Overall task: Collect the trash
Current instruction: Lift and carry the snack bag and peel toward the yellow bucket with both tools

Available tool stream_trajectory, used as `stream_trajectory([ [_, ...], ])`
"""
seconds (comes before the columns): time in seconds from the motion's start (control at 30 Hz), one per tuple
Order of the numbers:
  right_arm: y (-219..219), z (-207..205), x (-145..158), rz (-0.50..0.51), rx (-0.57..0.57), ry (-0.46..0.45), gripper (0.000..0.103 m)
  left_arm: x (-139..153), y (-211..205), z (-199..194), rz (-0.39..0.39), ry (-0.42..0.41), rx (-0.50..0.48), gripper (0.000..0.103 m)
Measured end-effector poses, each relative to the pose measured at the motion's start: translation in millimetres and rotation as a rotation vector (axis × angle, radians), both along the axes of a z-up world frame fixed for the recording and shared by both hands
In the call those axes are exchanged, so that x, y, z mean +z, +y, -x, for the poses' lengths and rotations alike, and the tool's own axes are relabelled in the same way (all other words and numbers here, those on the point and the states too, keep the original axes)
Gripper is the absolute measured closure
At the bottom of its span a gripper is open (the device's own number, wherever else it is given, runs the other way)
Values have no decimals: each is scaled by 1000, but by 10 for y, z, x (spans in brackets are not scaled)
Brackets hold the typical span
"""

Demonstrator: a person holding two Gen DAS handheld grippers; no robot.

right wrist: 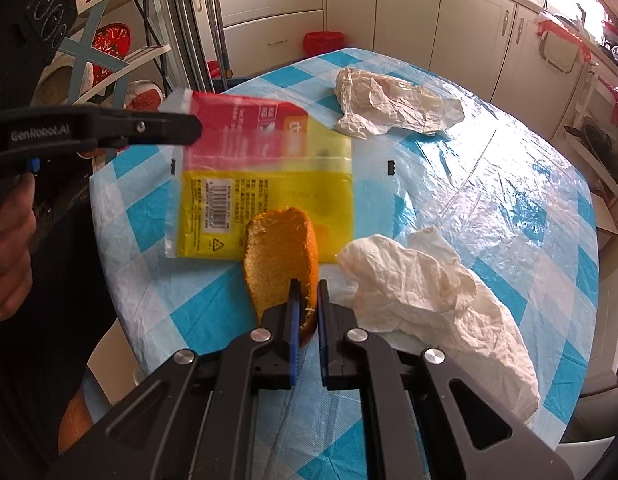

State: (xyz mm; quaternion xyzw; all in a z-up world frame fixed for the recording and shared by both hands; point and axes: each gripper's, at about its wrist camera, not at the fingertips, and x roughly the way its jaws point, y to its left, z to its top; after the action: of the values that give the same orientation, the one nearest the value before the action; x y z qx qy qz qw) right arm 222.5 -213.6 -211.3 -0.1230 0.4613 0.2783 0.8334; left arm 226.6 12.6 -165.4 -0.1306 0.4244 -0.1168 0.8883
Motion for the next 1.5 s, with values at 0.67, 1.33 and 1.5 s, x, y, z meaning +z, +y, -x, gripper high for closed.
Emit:
stream_trajectory([
  [0.67,-304,69,371,-229,-26,20,95,699,230,176,-61,-136,92,100],
  [1.33,-270,23,97,-135,-111,60,66,741,275,257,-63,-143,98,100],
  [1.5,-149,68,70,-114,-58,58,86,732,272,250,-63,-143,96,100],
])
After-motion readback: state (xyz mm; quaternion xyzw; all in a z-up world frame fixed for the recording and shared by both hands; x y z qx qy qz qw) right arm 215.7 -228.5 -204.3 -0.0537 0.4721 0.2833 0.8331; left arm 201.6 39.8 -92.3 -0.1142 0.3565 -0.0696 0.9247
